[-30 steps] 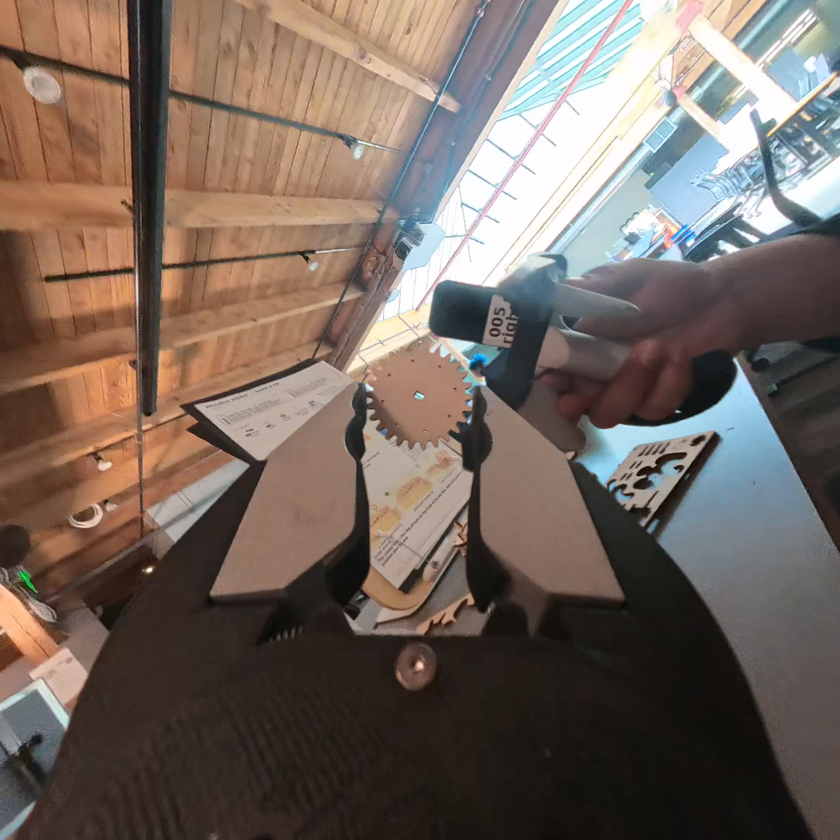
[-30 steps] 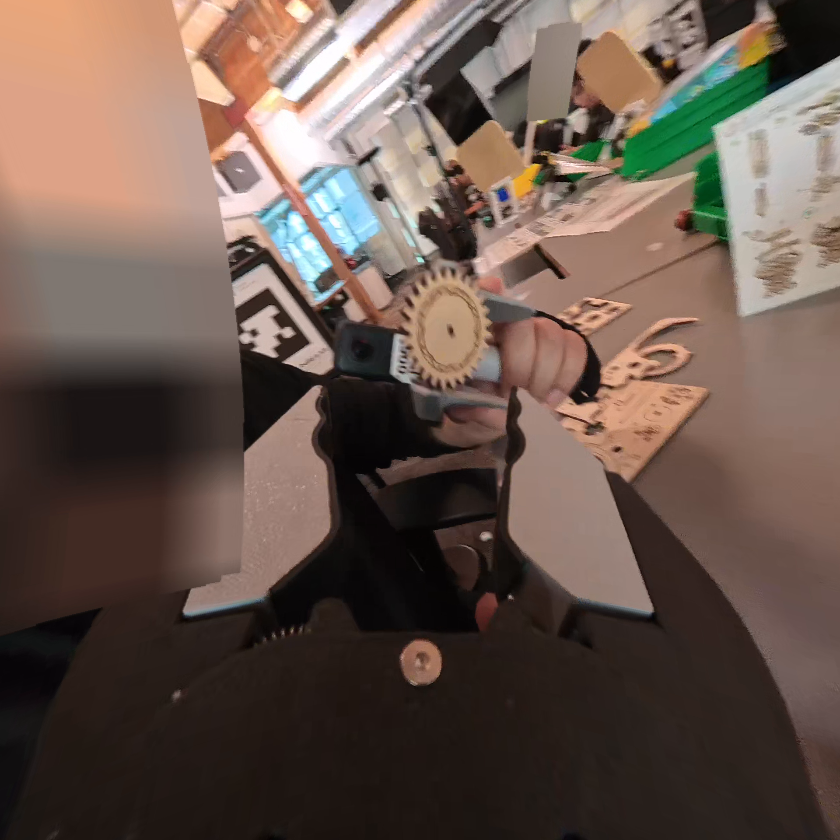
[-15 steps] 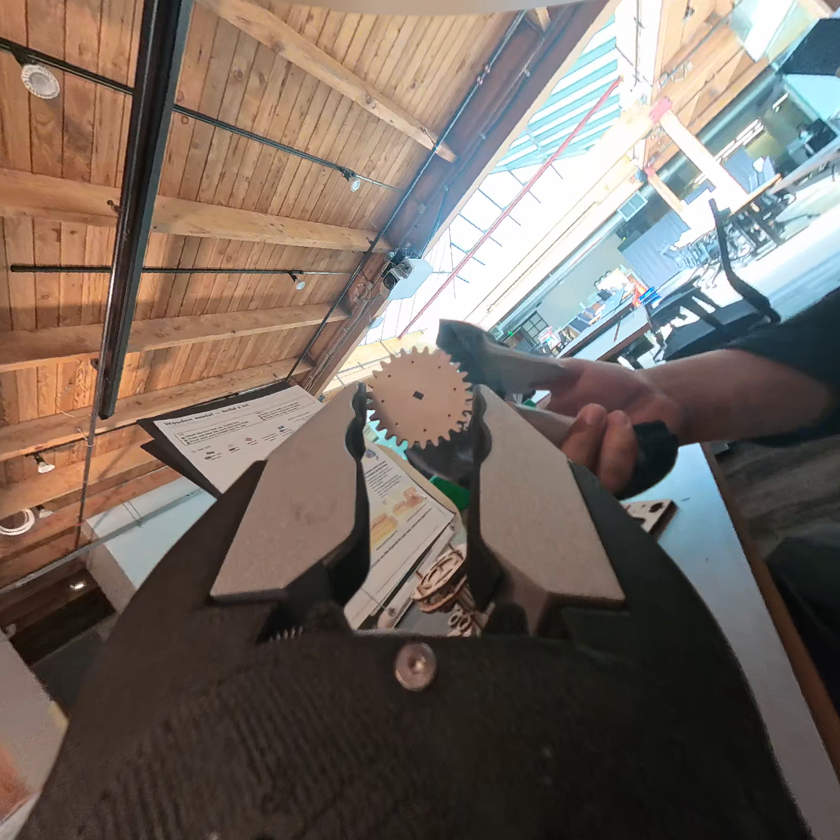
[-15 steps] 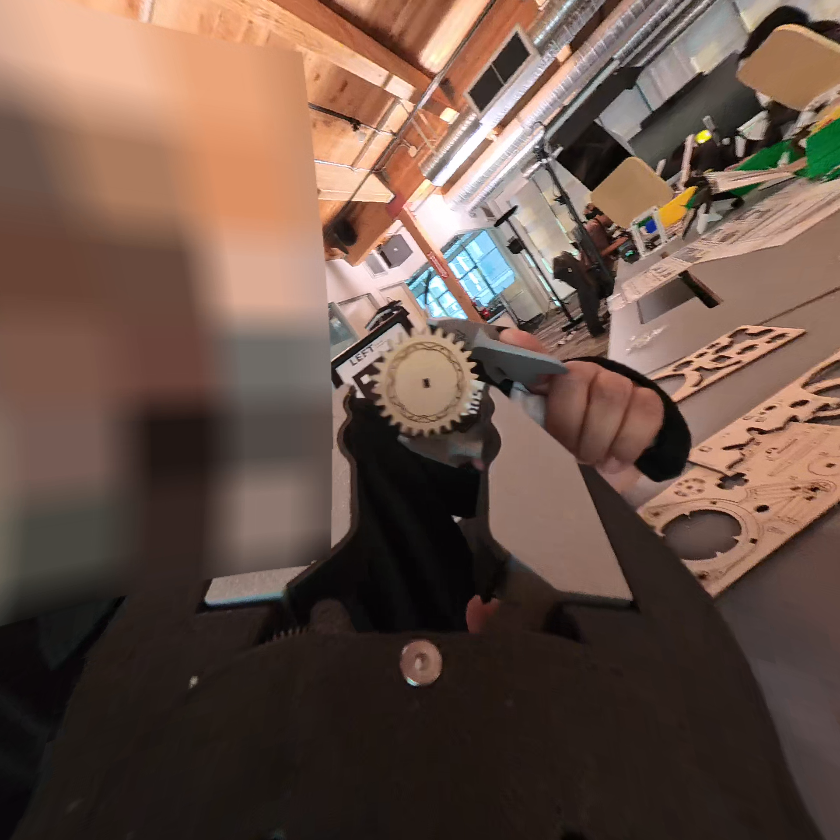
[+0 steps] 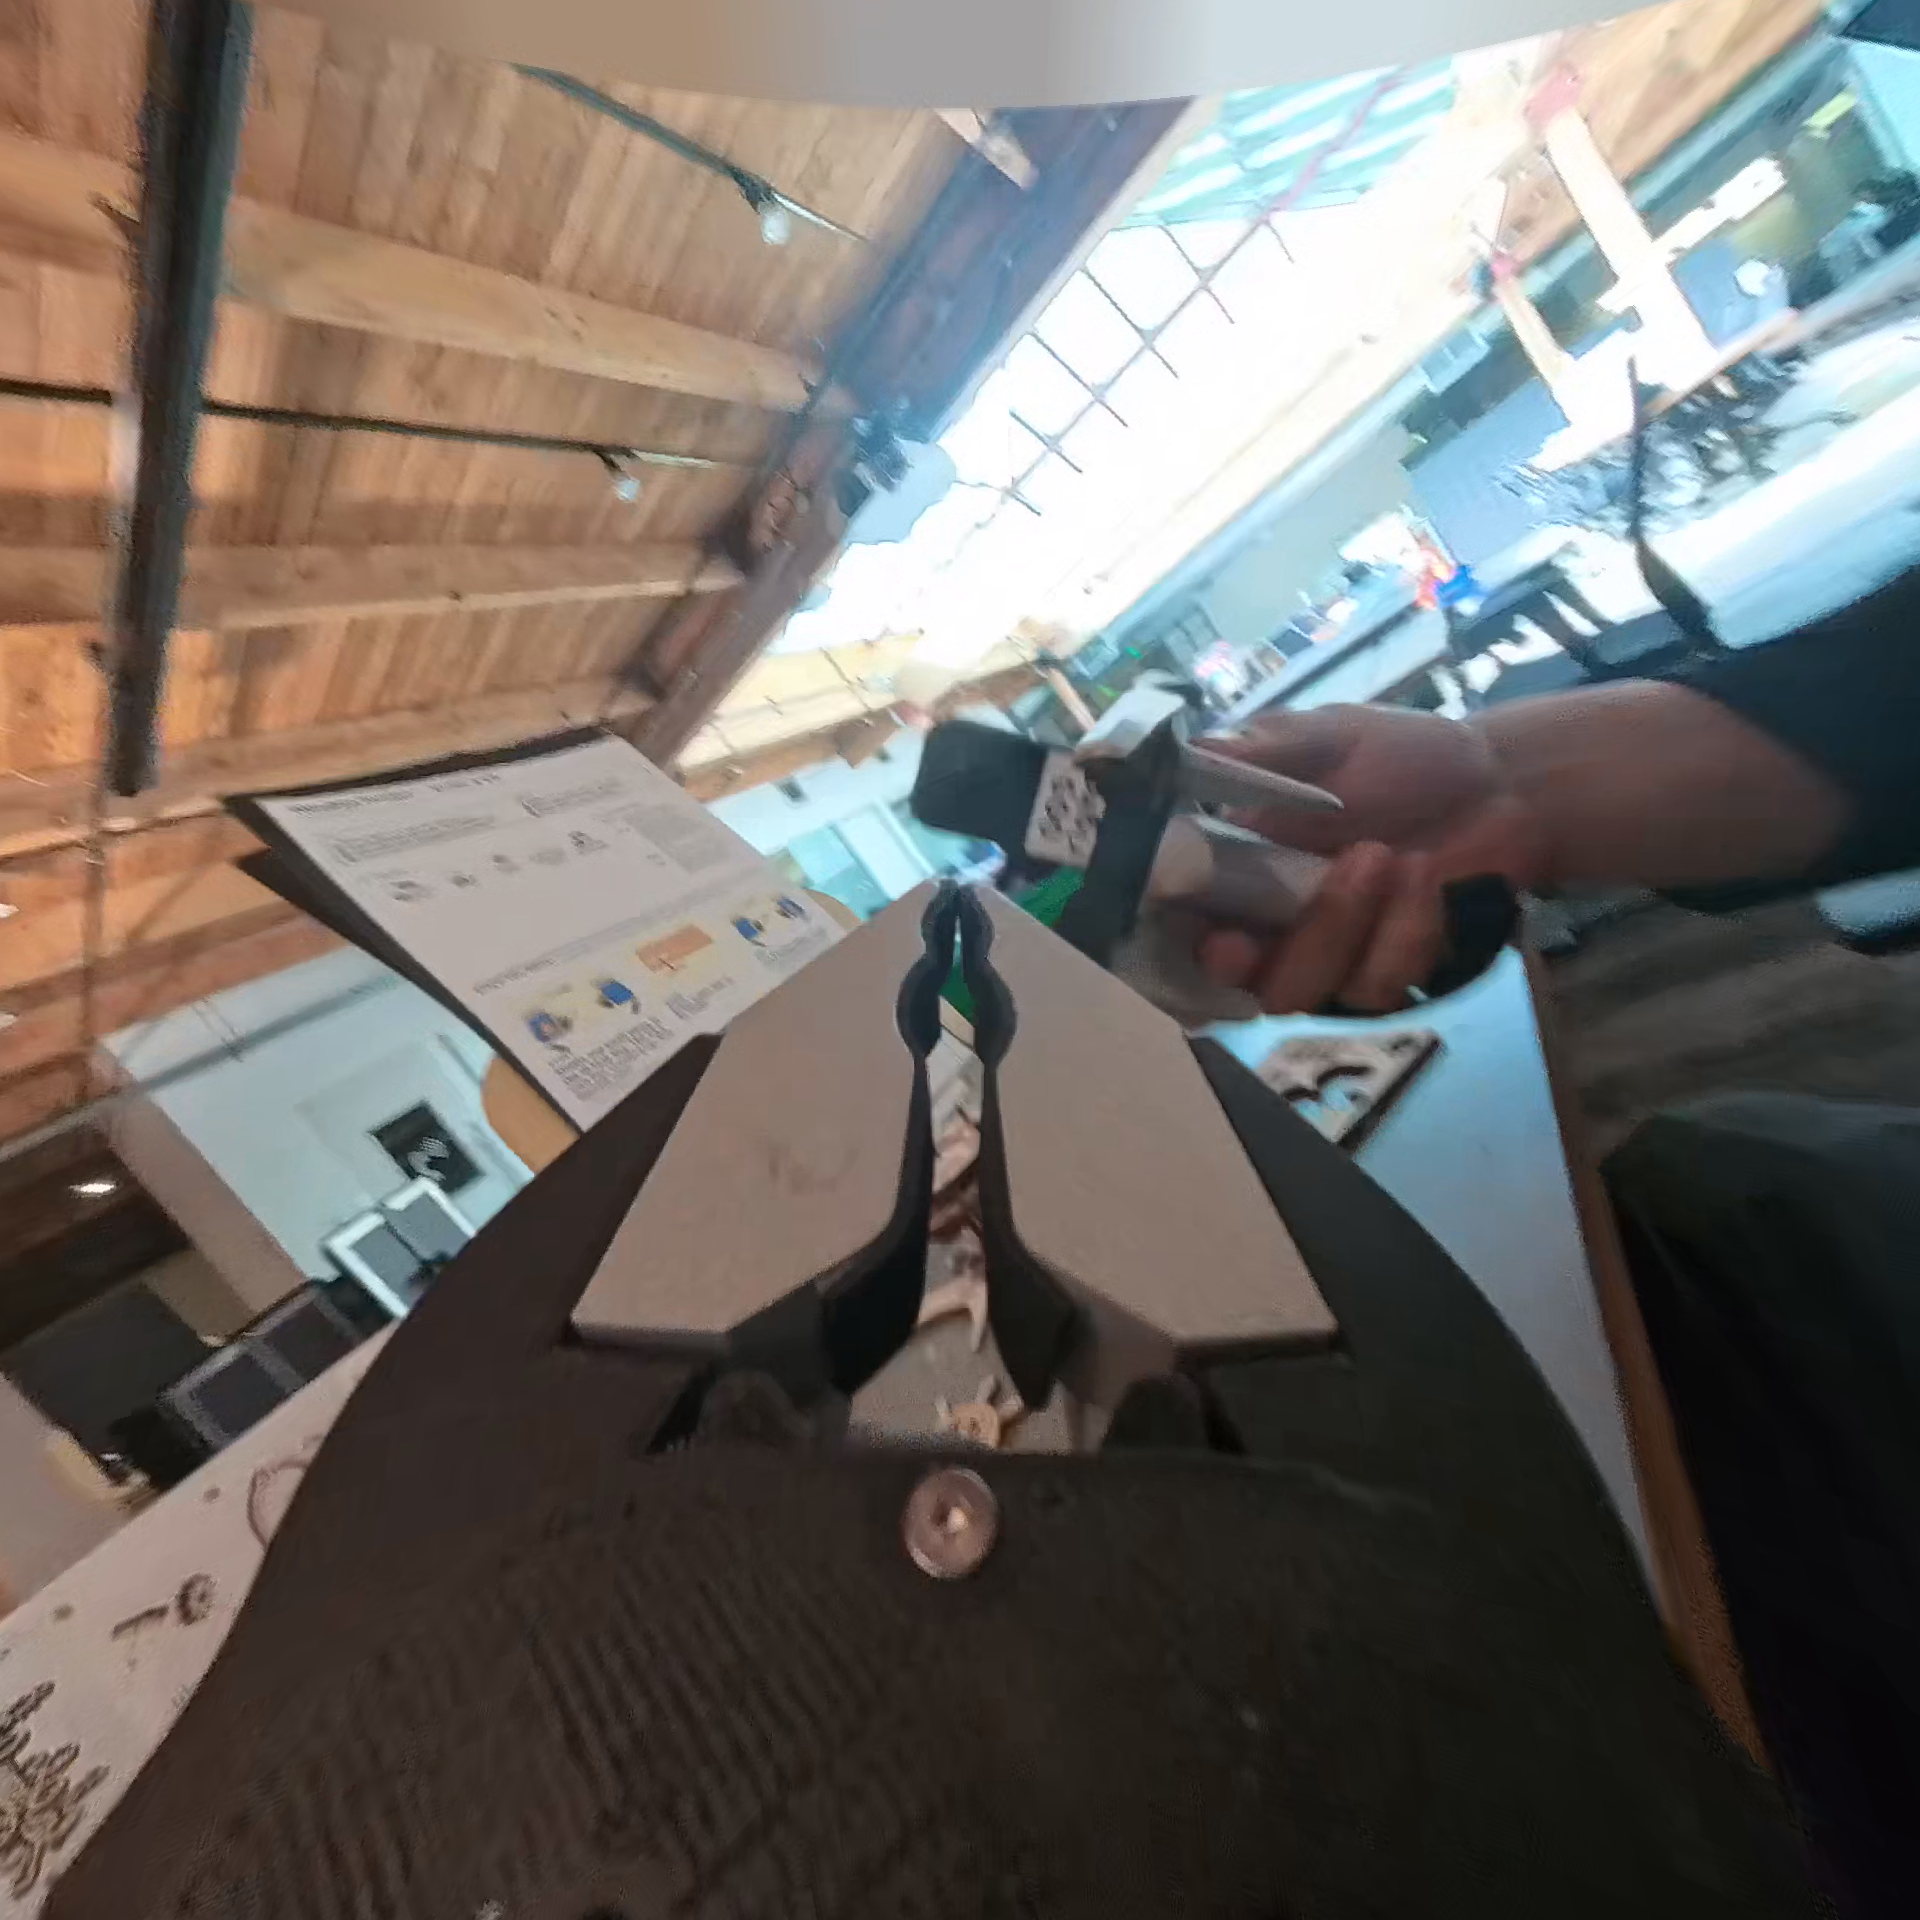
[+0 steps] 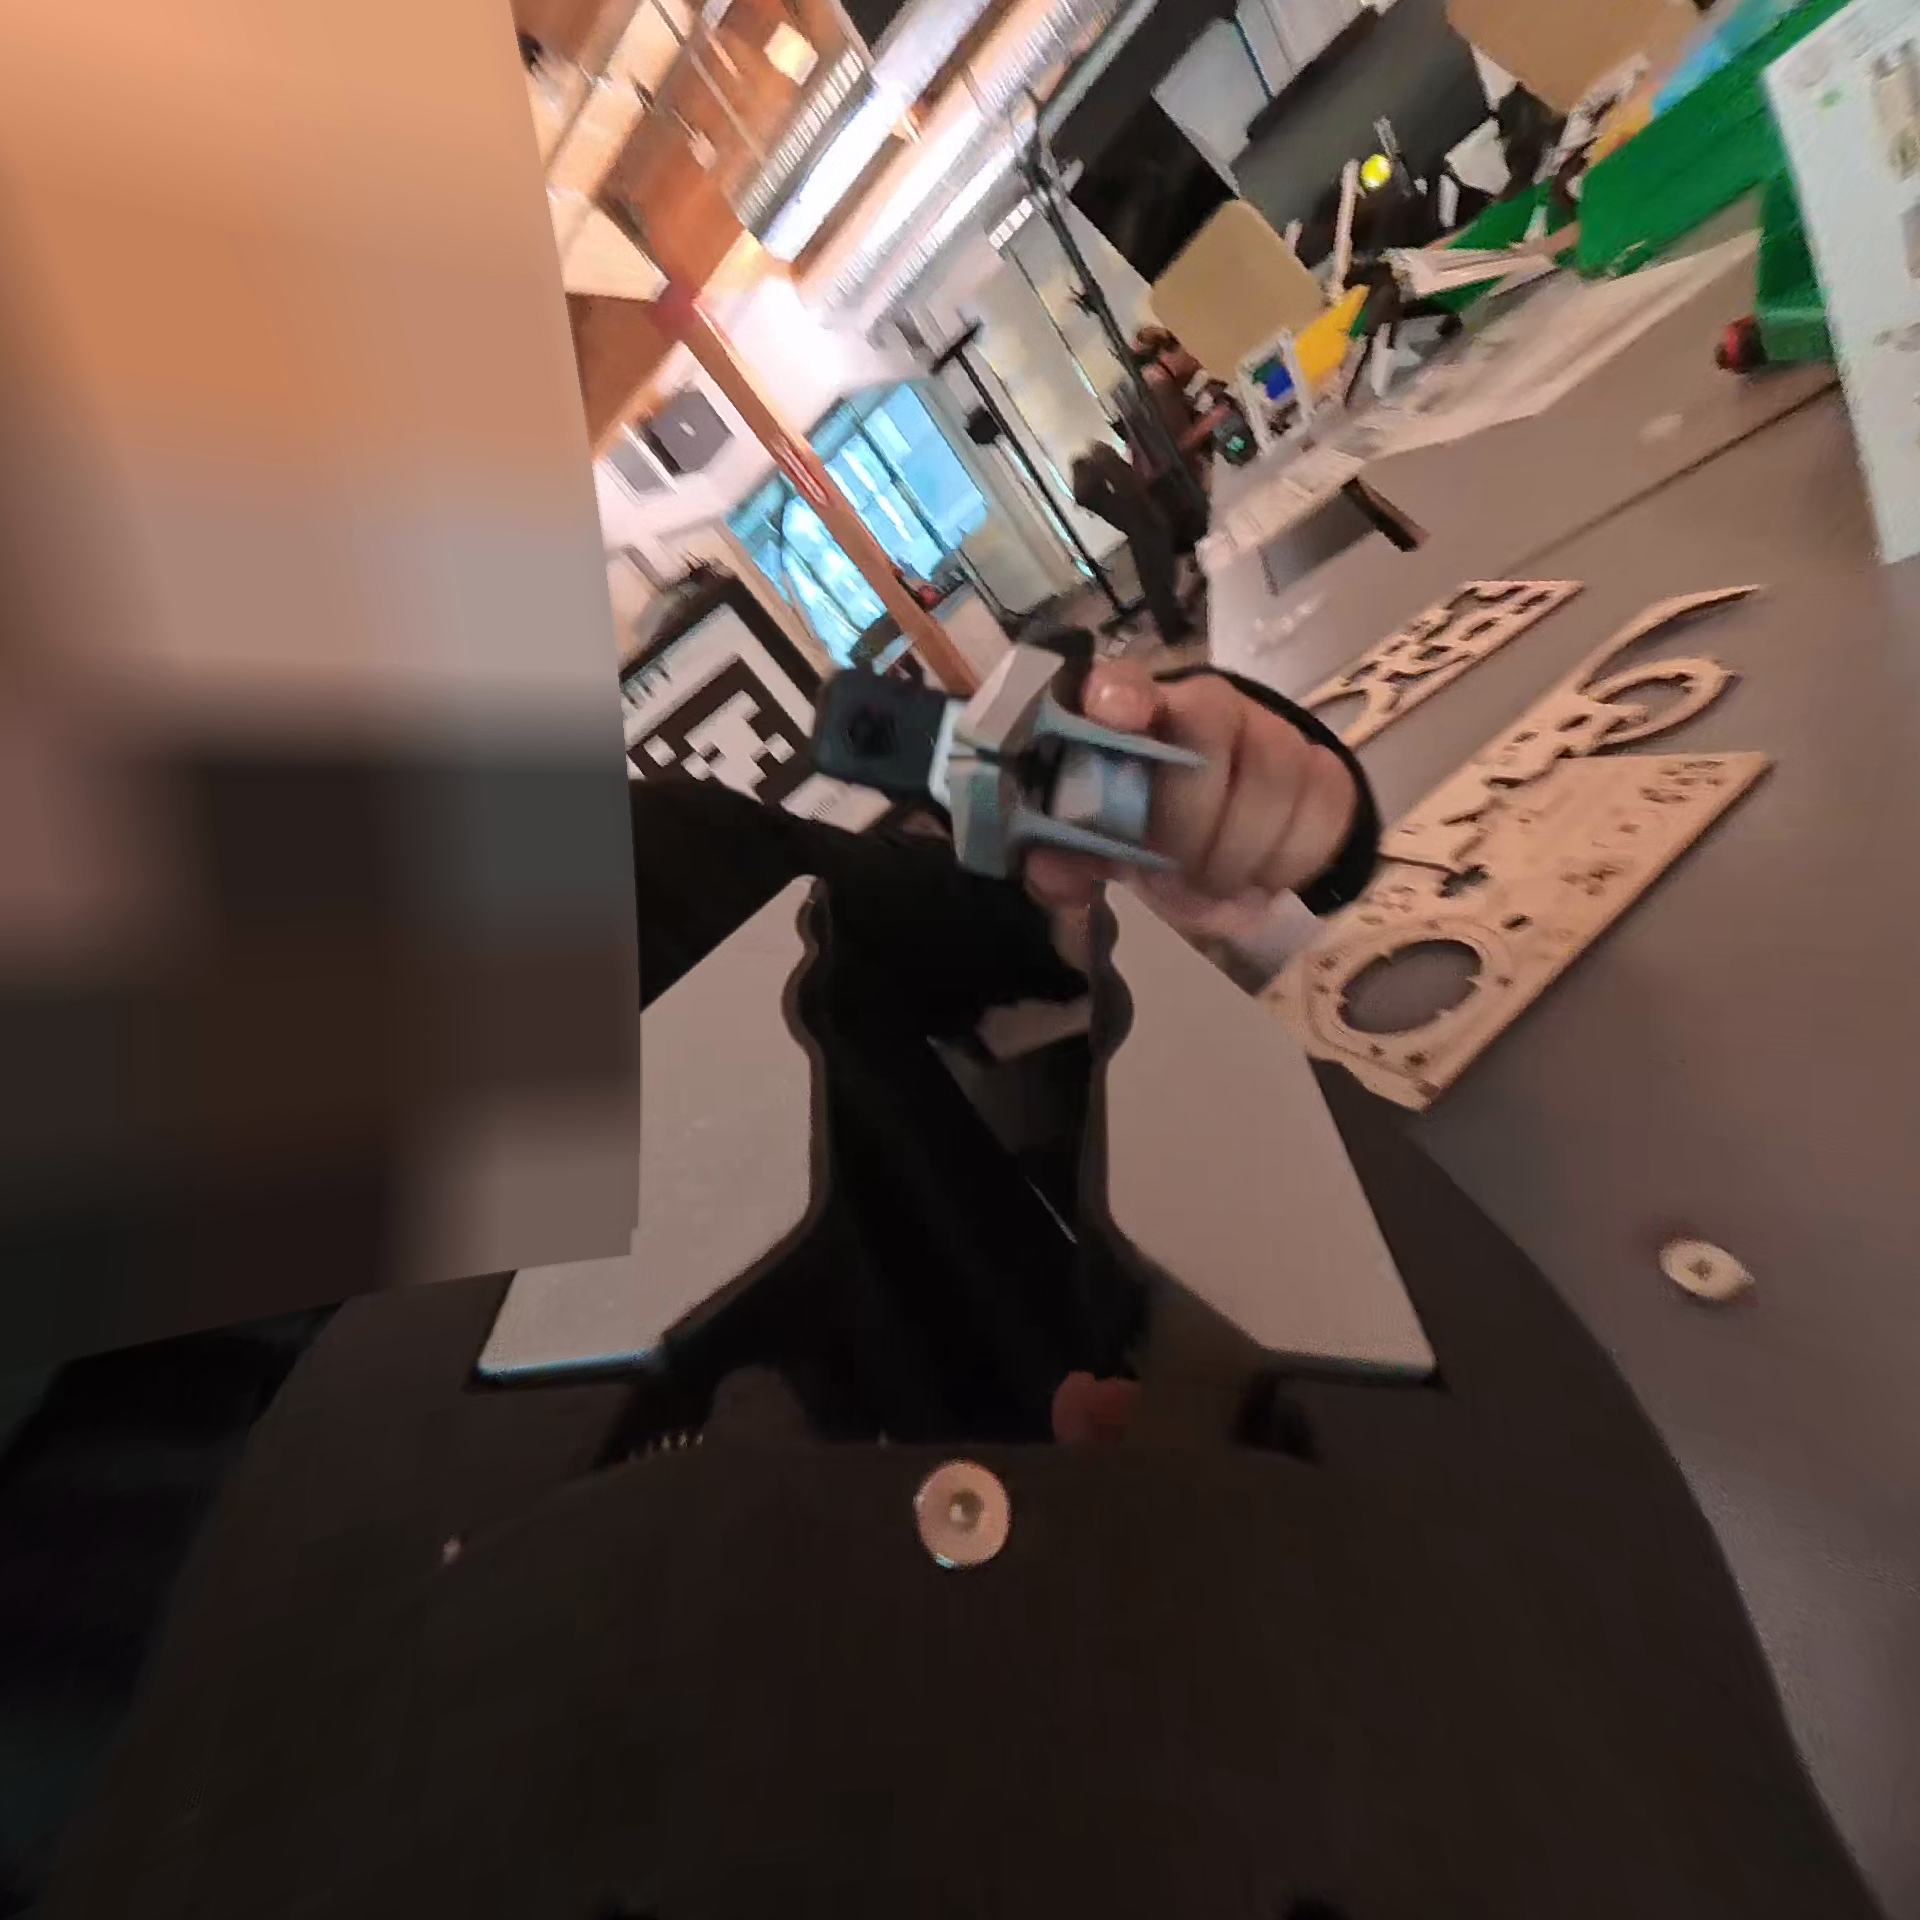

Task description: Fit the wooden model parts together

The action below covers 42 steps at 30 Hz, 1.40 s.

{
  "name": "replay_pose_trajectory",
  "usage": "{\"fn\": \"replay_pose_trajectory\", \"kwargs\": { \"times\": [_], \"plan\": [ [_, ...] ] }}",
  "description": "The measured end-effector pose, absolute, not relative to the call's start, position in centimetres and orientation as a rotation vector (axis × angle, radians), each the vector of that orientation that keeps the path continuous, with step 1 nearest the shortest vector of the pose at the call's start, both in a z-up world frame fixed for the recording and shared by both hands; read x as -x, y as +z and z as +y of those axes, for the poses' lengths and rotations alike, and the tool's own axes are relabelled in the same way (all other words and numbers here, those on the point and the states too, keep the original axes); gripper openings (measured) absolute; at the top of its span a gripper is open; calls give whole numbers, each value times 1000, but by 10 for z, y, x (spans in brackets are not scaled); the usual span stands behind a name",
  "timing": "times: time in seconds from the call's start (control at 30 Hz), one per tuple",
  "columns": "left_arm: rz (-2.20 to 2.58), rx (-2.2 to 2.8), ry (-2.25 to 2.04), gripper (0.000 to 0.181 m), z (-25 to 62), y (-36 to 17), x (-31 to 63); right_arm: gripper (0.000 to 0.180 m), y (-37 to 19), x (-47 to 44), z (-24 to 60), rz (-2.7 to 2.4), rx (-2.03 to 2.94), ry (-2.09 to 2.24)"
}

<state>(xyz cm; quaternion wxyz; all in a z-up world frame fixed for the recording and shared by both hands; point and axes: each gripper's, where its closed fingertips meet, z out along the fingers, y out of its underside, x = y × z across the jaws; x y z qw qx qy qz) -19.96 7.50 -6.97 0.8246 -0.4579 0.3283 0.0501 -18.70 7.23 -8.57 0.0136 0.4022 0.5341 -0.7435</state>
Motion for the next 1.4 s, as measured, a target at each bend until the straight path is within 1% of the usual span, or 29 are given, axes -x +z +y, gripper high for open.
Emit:
{"fn": "replay_pose_trajectory", "kwargs": {
  "times": [0.03, 0.07, 0.13, 0.23, 0.27, 0.3, 0.33, 0.37, 0.4, 0.5, 0.53, 0.63, 0.83, 0.93, 0.97, 1.1, 1.3, 1.4],
  "plan": [
    [731, 1023, 78, 0, 70, -75, 203, 49, -89, 180, 78, 1753, -1289, -2298],
    [732, 1108, 62, 0, 70, -81, 213, 49, -93, 174, 86, 1857, -1349, -2270],
    [654, 1329, 47, 0, 83, -96, 243, 53, -97, 164, 115, 2048, -1515, -2225],
    [614, 1493, 41, 1, 96, -112, 277, 54, -100, 159, 176, 2178, -1833, -2177],
    [600, 1527, 41, 11, 99, -114, 285, 55, -99, 157, 193, 2163, -1912, -2186],
    [605, 1550, 15, 16, 100, -114, 287, 55, -97, 154, 204, 2140, -1948, -2215],
    [620, 1565, -31, 16, 100, -114, 285, 54, -96, 150, 212, 2119, -1956, -2254],
    [626, 1592, -67, 21, 100, -116, 284, 52, -95, 146, 218, 2096, -1966, -2292],
    [603, 1627, -77, 30, 103, -119, 287, 52, -97, 142, 223, 2083, -1981, -2301],
    [539, 1698, -109, 49, 110, -128, 297, 56, -115, 134, 240, 2117, -2075, -2200],
    [518, 1711, -118, 52, 113, -130, 300, 57, -121, 131, 246, 2143, -2117, -2165],
    [451, 1731, -148, 53, 120, -137, 305, 61, -137, 124, 265, 2207, -2251, -2075],
    [271, 1843, -177, 59, 124, -157, 317, 71, -172, 102, 332, 2306, -2702, -1689],
    [152, 2051, -192, 81, 125, -183, 324, 80, -197, 93, 356, 2272, -2874, -1388],
    [148, 2097, -190, 85, 127, -189, 323, 81, -203, 91, 361, 2269, -2906, -1321],
    [75, 2130, -51, 83, 138, -193, 327, 82, -206, 77, 372, 2213, -3039, -1258],
    [-30, 2077, 47, 81, 123, -180, 300, 83, -173, 15, 339, 2150, -3125, -1385],
    [-92, 2065, 99, 77, 115, -177, 286, 83, -171, -25, 319, 2071, -3175, -1428]
  ]
}}
